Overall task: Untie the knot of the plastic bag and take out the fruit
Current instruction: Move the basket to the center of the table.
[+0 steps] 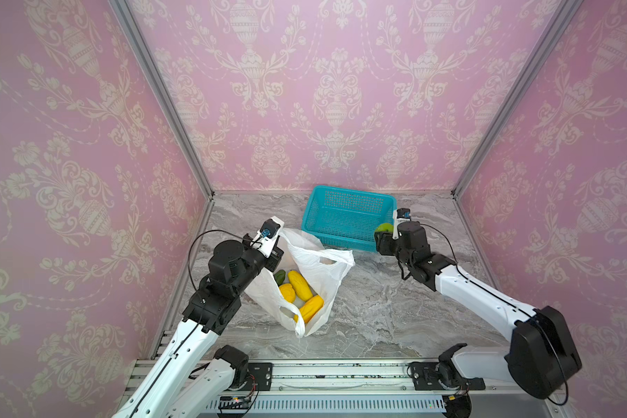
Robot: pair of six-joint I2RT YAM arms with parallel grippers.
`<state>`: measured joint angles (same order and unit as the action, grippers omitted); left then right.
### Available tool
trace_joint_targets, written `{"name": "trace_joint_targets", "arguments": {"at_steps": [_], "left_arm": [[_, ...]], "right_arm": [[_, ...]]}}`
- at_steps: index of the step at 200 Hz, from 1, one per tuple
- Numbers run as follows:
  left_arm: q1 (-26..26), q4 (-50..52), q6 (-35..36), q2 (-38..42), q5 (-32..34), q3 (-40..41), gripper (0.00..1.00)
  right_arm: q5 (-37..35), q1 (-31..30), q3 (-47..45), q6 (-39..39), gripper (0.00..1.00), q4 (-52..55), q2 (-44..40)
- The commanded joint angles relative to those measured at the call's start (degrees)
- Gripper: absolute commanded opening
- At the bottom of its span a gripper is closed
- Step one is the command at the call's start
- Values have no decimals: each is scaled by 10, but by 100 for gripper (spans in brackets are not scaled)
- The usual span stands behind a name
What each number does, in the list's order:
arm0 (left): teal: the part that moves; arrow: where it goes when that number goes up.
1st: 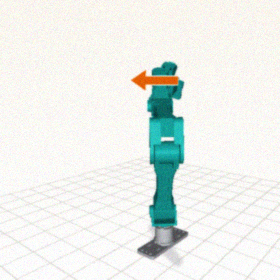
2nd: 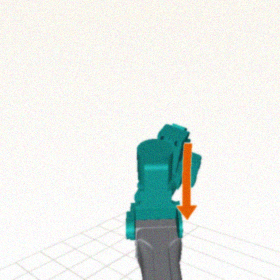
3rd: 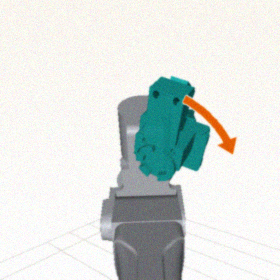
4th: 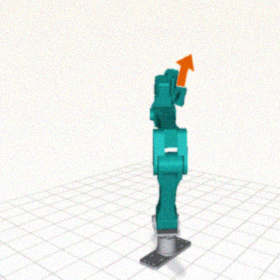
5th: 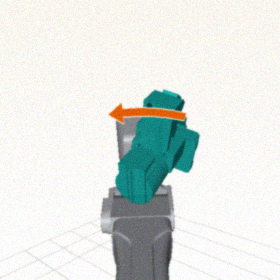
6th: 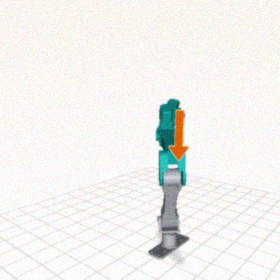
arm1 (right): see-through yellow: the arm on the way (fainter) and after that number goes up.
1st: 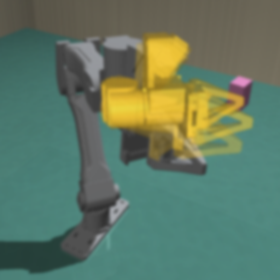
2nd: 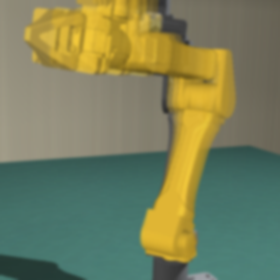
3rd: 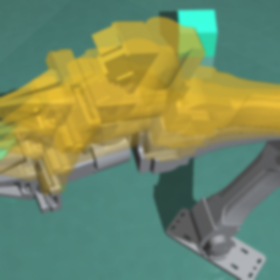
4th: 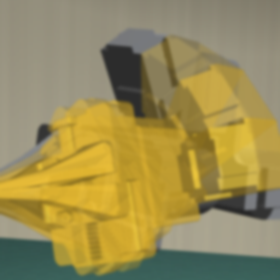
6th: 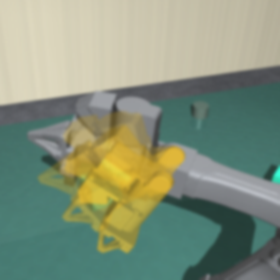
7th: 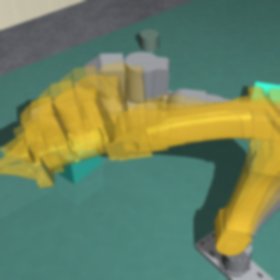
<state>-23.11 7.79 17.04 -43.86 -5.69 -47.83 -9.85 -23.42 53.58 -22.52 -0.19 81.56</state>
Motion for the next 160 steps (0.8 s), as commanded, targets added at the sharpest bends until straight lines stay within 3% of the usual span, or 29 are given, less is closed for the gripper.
{"name": "trace_joint_targets", "arguments": {"at_steps": [1,28,63,105,160], "left_arm": [[-3,-6,11,-3,-19,5,0],[-3,-5,12,-4,-19,3,0],[-2,-7,11,0,-20,4,0],[-2,-6,11,3,-18,2,0],[-2,-4,10,8,-18,0,0]], "right_arm": [[44,11,88,10,36,42,84],[55,13,132,9,34,83,166],[33,12,115,3,35,73,177],[-10,10,43,-10,38,68,121],[-64,-23,-63,-26,42,99,-24]]}}
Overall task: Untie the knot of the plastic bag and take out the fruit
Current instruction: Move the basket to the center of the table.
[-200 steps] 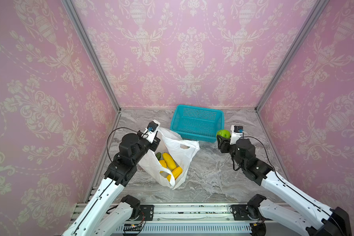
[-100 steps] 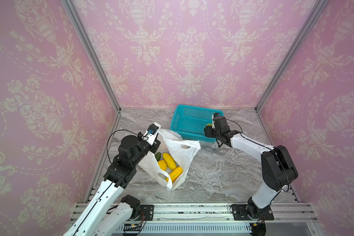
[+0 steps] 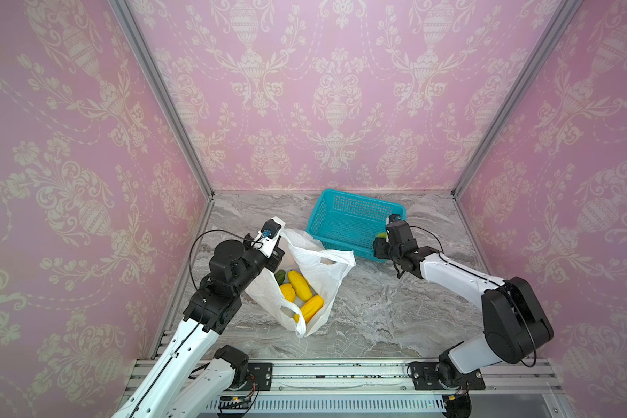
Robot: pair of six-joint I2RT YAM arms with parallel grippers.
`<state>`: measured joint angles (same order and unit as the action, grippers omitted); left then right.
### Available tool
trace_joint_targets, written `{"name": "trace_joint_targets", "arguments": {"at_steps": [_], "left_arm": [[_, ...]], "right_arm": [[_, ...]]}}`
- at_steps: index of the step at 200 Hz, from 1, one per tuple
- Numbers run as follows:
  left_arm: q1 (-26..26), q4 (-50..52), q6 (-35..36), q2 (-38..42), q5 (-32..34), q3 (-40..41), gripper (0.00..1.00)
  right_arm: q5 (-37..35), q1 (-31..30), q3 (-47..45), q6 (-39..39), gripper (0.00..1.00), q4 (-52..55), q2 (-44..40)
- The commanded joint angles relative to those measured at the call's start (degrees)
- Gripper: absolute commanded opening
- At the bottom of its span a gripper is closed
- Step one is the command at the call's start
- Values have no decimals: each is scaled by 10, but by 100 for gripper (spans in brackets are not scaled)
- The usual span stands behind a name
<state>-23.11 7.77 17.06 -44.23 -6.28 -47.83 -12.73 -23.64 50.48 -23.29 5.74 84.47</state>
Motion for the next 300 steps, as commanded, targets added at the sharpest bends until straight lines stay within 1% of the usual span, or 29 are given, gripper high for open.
{"name": "trace_joint_targets", "arguments": {"at_steps": [1,44,76,107,155,172,196,215,236,280,288,300], "left_arm": [[-2,-3,10,12,-11,1,0],[-2,-3,8,15,-14,1,0],[-2,-1,9,17,-12,2,0],[-2,-1,12,20,-8,2,0],[-2,-4,11,25,-9,3,0],[-2,-4,10,24,-9,2,0],[-2,-3,11,22,-9,2,0],[-2,-4,12,22,-9,2,0],[-2,-3,11,21,-8,2,0],[-2,-7,4,28,-20,1,0],[-2,-8,4,28,-19,2,0],[-2,-8,4,25,-18,3,0]], "right_arm": [[-35,-22,-33,-18,42,41,-56],[-48,-54,-95,-39,43,59,-127],[-58,-71,-105,-49,42,83,-152],[-76,-118,-119,-69,42,96,-181],[-84,-157,-156,-100,39,125,-223],[-88,-168,-164,-105,39,131,-244],[-95,-172,-168,-104,42,114,-263],[-113,-172,-158,-101,46,93,-248],[-125,-164,-133,-92,49,66,-202],[-91,-112,-73,-80,48,30,-52],[-90,-105,-68,-79,49,24,-31],[-80,-94,-65,-77,55,12,-5]]}}
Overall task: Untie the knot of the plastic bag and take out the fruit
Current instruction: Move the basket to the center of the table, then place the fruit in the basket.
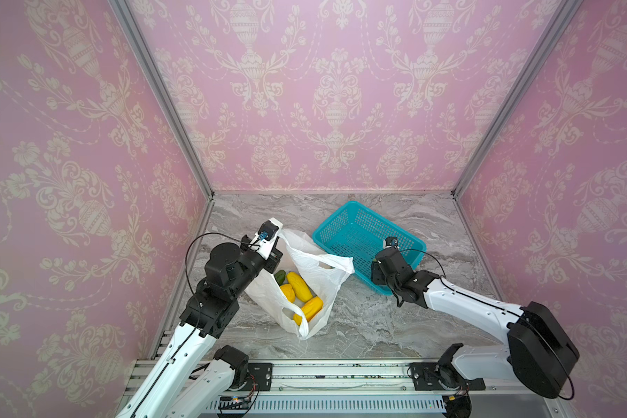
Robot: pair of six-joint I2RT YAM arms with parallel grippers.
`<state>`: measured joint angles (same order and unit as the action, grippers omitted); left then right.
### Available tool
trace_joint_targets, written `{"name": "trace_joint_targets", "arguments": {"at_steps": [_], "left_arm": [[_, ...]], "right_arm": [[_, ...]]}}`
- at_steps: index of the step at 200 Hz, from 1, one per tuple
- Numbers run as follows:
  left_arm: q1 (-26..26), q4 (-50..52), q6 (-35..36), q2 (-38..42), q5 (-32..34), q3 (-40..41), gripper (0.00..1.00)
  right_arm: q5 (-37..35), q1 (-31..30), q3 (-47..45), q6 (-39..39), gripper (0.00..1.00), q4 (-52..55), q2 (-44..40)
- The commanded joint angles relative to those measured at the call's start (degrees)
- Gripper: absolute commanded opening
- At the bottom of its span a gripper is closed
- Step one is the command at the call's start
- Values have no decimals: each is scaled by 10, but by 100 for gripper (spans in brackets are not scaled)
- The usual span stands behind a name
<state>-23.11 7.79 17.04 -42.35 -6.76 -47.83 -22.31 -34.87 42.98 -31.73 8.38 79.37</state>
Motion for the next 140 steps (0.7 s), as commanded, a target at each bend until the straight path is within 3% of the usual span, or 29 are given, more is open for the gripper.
{"name": "trace_joint_targets", "arguments": {"at_steps": [1,40,87,140], "left_arm": [[-2,-9,4,7,-13,3,0],[-2,-4,9,-1,-6,1,0],[-2,-5,17,-5,16,9,0],[-2,-4,26,-12,48,9,0]], "right_arm": [[17,20,11,7,55,-16,48],[44,28,22,11,69,-42,85],[29,27,51,28,97,-66,54],[26,28,101,32,100,-141,54]]}}
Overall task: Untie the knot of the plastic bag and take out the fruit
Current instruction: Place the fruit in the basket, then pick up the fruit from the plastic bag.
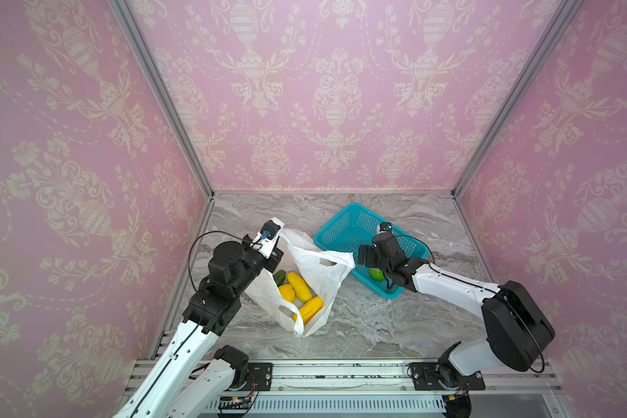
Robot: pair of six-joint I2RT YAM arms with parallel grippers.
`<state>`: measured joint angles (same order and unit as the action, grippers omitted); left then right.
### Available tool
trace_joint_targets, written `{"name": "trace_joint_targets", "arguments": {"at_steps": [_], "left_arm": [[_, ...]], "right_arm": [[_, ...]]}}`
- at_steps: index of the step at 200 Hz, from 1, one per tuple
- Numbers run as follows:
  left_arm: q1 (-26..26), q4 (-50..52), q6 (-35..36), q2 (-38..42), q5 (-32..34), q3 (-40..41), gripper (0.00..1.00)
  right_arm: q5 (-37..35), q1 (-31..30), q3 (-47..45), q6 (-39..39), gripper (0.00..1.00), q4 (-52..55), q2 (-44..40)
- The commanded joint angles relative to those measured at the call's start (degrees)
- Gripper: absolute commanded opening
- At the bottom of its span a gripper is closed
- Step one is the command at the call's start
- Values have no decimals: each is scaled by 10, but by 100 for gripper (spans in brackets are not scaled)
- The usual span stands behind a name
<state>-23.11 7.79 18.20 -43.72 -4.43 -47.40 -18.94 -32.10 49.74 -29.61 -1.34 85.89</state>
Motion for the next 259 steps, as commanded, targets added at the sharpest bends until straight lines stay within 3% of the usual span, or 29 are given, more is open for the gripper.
{"name": "trace_joint_targets", "arguments": {"at_steps": [1,21,39,55,81,108,142,172,219,259], "left_arm": [[-2,-3,14,2,26,4,0],[-2,18,-37,-8,89,-26,0],[0,99,-124,-34,148,-109,0],[-1,141,-180,-41,128,-147,0],[-8,76,-217,-24,12,-87,0],[-14,21,-197,-40,56,-40,0],[-14,25,-170,-70,120,-49,0],[-14,62,-184,-93,139,-88,0],[-14,111,-203,-107,116,-129,0],[-14,99,-202,-87,99,-104,0]], "right_arm": [[-8,0,35,10,100,-44,-11],[-17,0,54,20,100,-29,-19],[-19,6,55,31,100,-12,-46],[-12,9,43,51,100,-15,-78],[6,15,27,109,100,-24,-109],[48,17,9,173,99,-56,-139],[192,8,-13,252,74,-71,-238],[293,-53,-31,346,54,-90,-283],[386,-173,15,475,34,0,-208],[381,-236,55,518,30,60,-104]]}}
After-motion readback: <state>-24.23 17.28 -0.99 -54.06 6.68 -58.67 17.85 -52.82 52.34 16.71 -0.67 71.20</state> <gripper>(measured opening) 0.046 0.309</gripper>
